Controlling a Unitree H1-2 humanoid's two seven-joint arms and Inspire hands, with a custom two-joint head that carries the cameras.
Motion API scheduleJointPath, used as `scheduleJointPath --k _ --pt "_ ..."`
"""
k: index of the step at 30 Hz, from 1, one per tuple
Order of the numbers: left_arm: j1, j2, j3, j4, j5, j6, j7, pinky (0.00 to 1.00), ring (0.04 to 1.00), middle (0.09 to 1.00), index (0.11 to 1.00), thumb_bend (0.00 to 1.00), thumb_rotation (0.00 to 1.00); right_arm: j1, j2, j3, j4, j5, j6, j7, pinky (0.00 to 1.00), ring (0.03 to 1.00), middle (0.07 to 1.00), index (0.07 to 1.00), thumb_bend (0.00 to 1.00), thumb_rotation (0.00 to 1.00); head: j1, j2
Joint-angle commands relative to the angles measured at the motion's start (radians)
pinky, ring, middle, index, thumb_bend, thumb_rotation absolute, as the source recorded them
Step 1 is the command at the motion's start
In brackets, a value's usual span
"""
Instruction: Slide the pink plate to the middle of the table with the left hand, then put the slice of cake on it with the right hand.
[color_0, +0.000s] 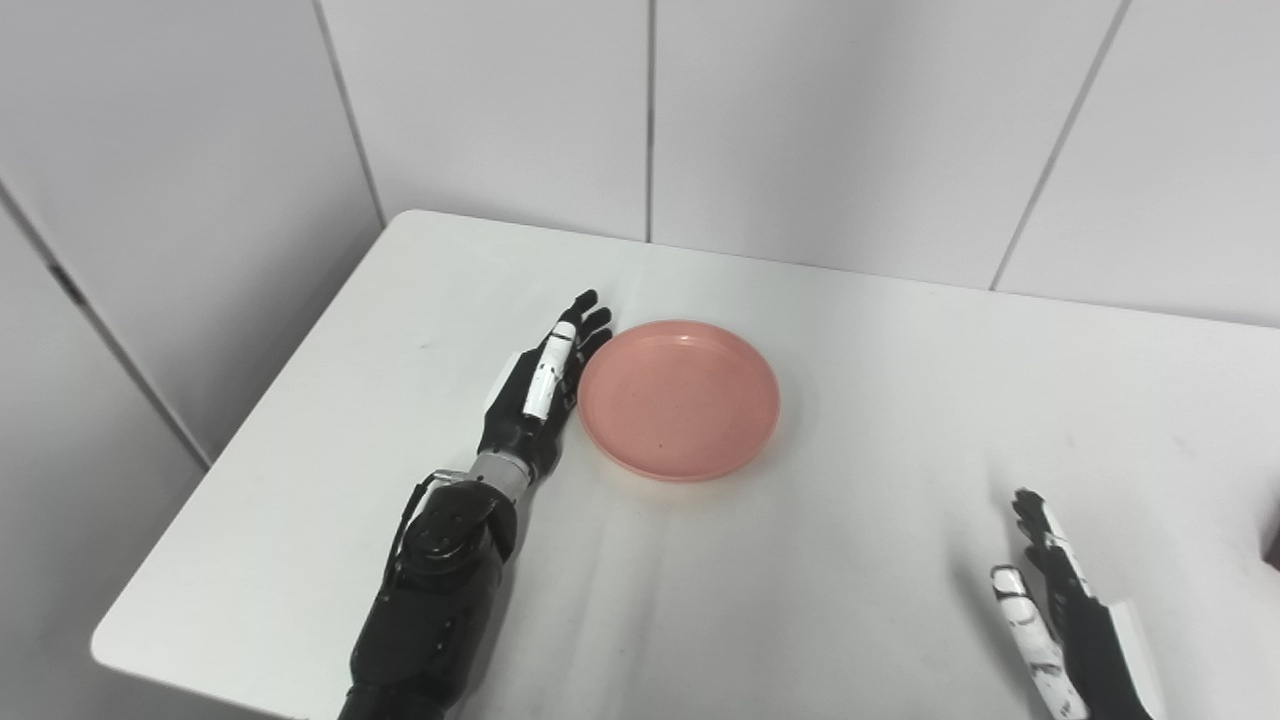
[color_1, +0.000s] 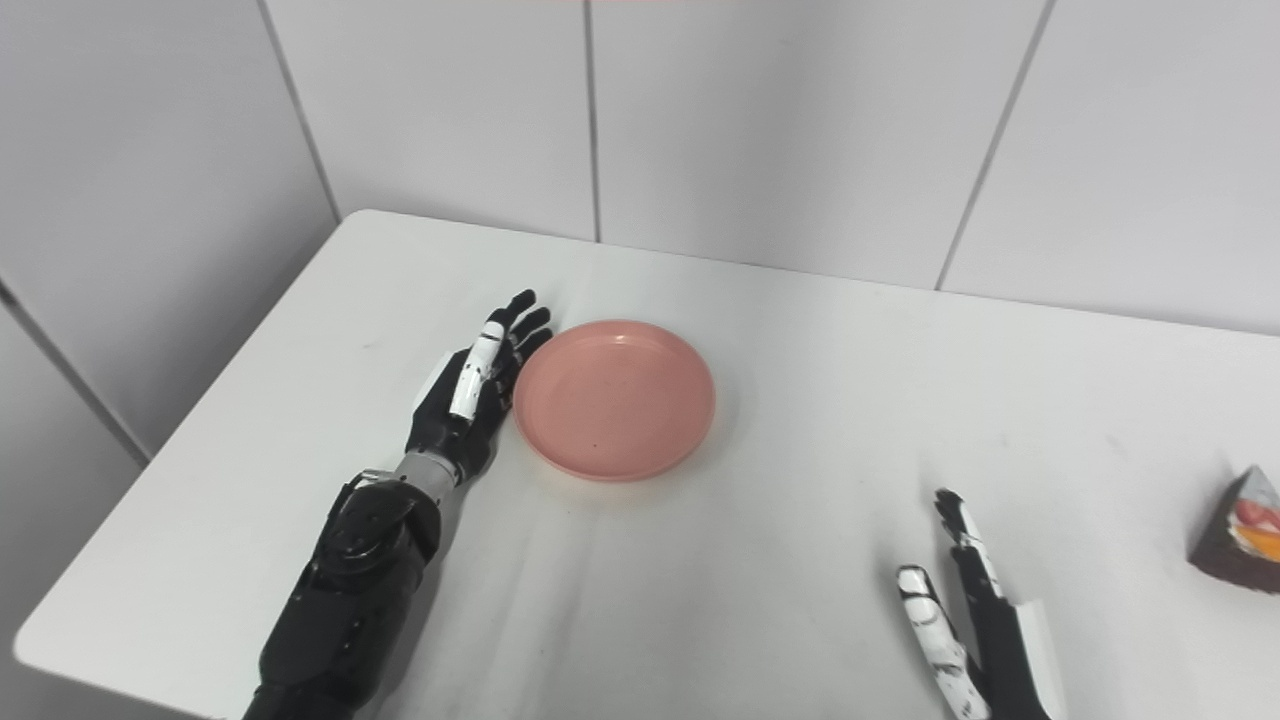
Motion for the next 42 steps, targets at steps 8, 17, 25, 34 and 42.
scheduleJointPath --k 8,17,25,34,42 --pt "0.046 -0.059 -0.092 0.002 -0.011 0.069 -0.089 0.93 0.928 0.933 0.920 0.42 1.00 0.001 0.026 0.044 -0.037 -0.047 0.056 0.006 0.93 0.952 0.956 0.958 0.33 1.00 -0.112 0.026" --pt "0.094 -0.081 -0.137 -0.034 -0.014 0.097 -0.130 0.92 0.927 0.930 0.915 0.43 1.00 -0.003 0.035 0.056 -0.048 -0.057 0.076 0.005 0.93 0.955 0.959 0.960 0.32 1.00 -0.179 0.047" --pt "0.139 -0.090 -0.149 -0.099 -0.032 0.150 -0.173 0.93 0.920 0.924 0.918 0.42 1.00 -0.004 0.039 0.063 -0.055 -0.060 0.087 0.003 0.93 0.958 0.962 0.962 0.31 1.00 -0.233 0.059" --pt "0.154 -0.091 -0.147 -0.129 -0.037 0.177 -0.186 0.93 0.916 0.918 0.906 0.41 1.00 -0.006 0.037 0.066 -0.055 -0.061 0.093 0.004 0.94 0.962 0.965 0.966 0.33 1.00 -0.276 0.065" --pt "0.154 -0.085 -0.125 -0.110 -0.036 0.168 -0.185 0.92 0.921 0.925 0.925 0.43 1.00 -0.010 0.035 0.058 -0.061 -0.073 0.076 -0.013 0.94 0.967 0.974 0.971 0.33 1.00 -0.355 0.055"
